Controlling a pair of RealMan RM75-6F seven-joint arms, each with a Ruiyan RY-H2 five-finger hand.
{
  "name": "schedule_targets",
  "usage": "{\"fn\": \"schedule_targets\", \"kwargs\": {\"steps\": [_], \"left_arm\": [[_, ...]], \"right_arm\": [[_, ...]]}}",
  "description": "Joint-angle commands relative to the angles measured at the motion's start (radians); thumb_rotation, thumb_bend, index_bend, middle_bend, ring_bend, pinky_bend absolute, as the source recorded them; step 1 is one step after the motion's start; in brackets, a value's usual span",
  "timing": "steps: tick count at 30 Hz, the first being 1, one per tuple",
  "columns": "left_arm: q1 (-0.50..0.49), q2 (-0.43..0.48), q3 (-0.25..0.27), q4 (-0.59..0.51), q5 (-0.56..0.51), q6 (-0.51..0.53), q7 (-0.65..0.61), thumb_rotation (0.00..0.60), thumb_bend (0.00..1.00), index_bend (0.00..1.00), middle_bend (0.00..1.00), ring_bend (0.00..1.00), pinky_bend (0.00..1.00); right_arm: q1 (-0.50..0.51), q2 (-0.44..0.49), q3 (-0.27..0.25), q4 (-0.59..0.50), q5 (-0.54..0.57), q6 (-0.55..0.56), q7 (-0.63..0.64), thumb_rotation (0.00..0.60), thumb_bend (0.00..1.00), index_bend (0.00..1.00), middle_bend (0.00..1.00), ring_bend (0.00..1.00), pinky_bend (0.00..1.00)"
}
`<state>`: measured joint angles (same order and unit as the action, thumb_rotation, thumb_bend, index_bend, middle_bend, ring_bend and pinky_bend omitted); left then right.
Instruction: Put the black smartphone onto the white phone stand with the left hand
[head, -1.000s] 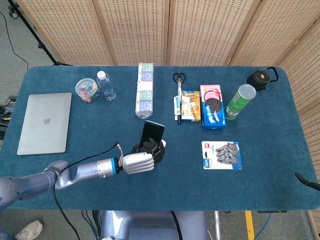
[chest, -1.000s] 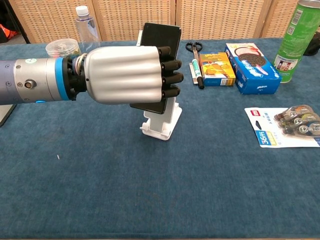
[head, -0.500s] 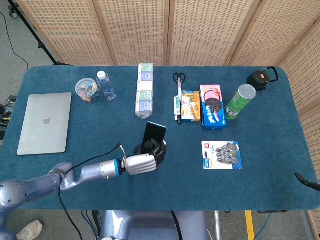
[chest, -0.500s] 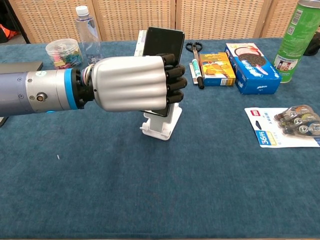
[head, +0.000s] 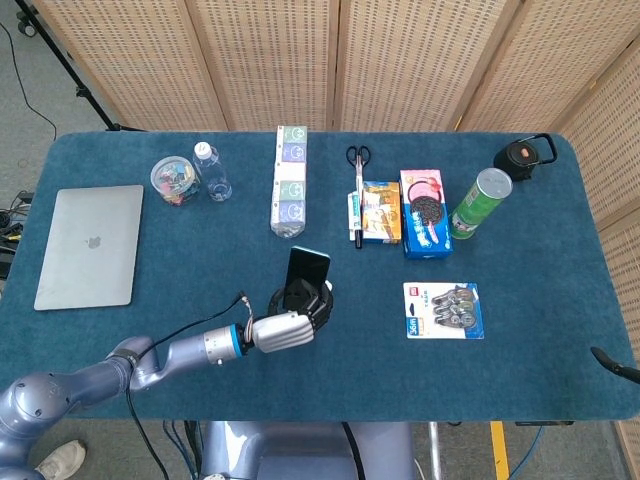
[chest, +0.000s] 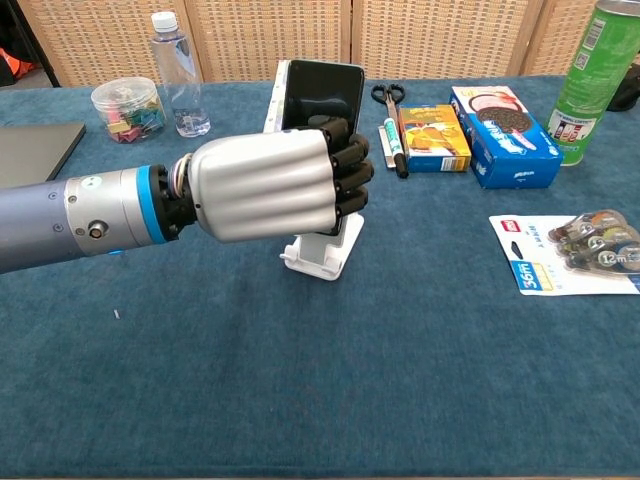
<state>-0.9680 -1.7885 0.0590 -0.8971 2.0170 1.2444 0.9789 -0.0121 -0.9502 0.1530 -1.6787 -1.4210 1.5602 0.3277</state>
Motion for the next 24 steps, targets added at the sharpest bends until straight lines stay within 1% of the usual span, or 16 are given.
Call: {"fn": "schedule_targets", "kwargs": {"steps": [1,7,16,24], "left_arm": [[0.004,-0.014,0.001,0.019,0.007,0.011,0.003,0.600,0.08,0.68,0.52,0.44,0.48],[0.015,-0.045,-0.001,0.046,0.006,0.015,0.025,0.600,0.07,0.68,0.50,0.44,0.48],[0.014,-0.071,0.004,0.062,0.016,0.012,0.040,0.600,0.07,0.68,0.50,0.44,0.48],[0.034,-0.096,0.005,0.103,0.014,0.024,0.075,0.600,0.07,0.68,0.50,0.44,0.48]], "right_arm": [[-0.001,0.001,0.000,0.001,0.000,0.001,0.002,0.600,0.00,0.00,0.00,0.00,0.00],[-0.003,0.005,0.000,0.005,0.001,0.001,0.018,0.600,0.00,0.00,0.00,0.00,0.00],[-0.006,0.010,-0.002,0.009,-0.003,0.003,0.036,0.600,0.00,0.00,0.00,0.00,0.00],[-0.006,0.014,-0.003,0.012,-0.002,0.000,0.048,0.600,0.00,0.00,0.00,0.00,0.00]]}}
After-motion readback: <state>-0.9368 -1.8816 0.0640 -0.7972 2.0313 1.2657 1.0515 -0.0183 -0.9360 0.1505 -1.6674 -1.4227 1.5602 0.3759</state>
